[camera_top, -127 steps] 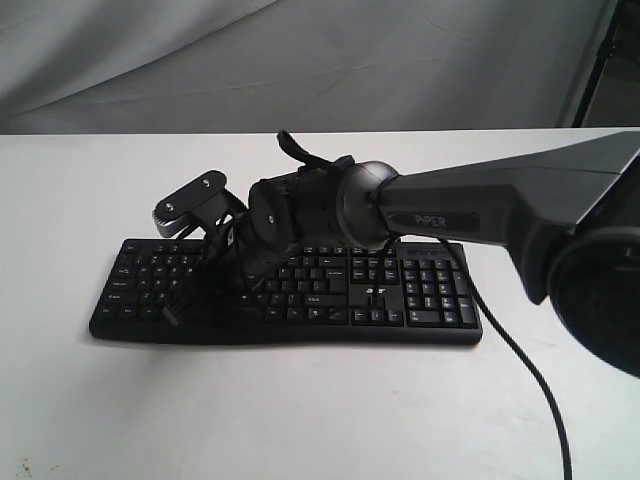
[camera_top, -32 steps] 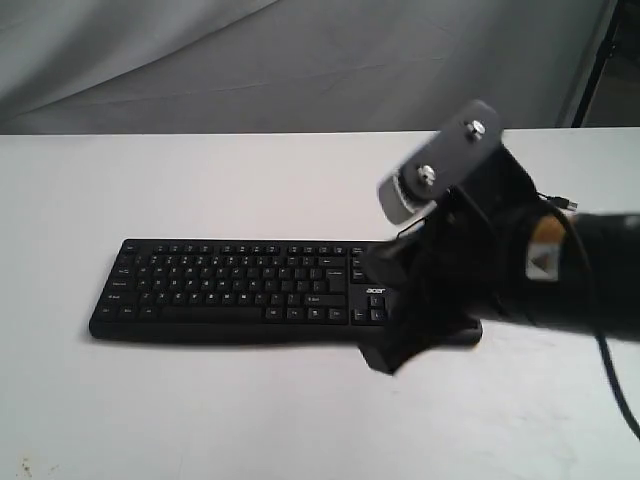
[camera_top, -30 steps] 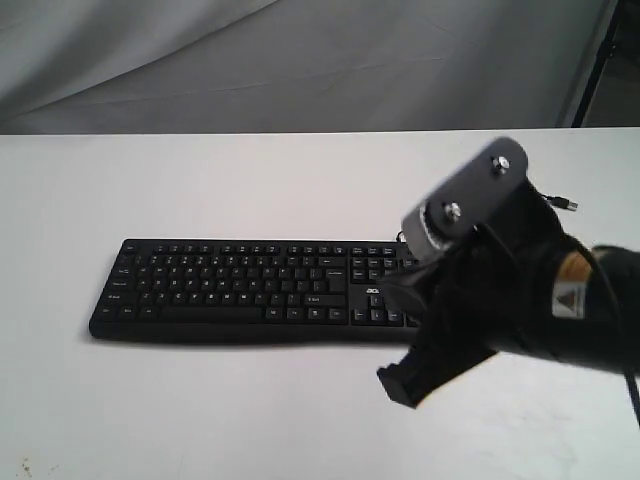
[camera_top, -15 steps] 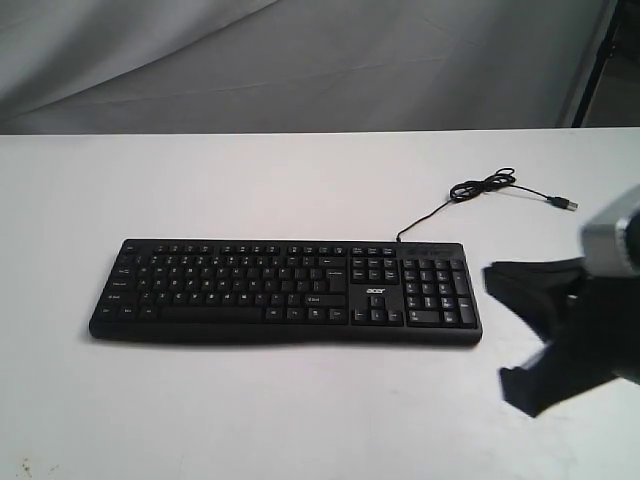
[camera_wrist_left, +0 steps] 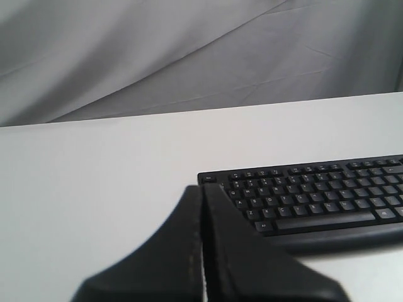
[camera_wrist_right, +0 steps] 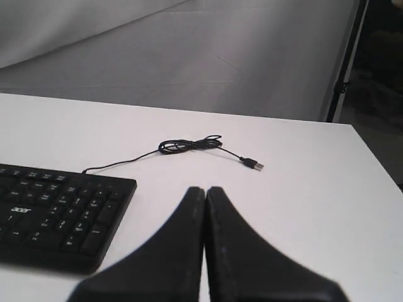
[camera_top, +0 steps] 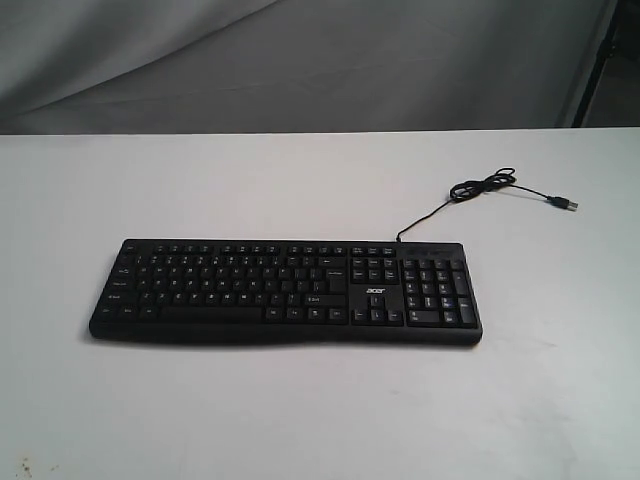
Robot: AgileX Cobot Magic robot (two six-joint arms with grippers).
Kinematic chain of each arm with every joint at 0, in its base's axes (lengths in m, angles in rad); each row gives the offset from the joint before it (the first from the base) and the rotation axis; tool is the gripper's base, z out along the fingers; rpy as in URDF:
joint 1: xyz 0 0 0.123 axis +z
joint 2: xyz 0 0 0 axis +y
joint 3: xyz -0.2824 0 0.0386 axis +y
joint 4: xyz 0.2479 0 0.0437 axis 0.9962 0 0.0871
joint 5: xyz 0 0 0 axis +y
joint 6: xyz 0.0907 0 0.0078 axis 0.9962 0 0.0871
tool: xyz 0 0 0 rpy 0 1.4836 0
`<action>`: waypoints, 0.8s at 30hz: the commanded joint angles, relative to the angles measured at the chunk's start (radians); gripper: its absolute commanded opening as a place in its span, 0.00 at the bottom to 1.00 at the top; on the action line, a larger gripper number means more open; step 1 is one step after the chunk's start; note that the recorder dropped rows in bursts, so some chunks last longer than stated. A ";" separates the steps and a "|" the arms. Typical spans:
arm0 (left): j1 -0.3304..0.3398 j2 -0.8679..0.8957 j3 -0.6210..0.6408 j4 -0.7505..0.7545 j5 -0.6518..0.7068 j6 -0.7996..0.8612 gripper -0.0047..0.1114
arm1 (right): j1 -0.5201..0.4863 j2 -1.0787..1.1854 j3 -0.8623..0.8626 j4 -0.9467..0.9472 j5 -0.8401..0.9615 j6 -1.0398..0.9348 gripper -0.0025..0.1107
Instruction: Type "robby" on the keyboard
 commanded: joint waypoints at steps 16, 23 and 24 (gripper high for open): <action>-0.006 -0.003 0.004 0.005 -0.007 -0.003 0.04 | -0.013 -0.121 0.029 0.011 0.110 0.004 0.02; -0.006 -0.003 0.004 0.005 -0.007 -0.003 0.04 | -0.013 -0.121 0.029 0.011 0.110 0.004 0.02; -0.006 -0.003 0.004 0.005 -0.007 -0.003 0.04 | -0.013 -0.121 0.029 0.011 0.110 0.004 0.02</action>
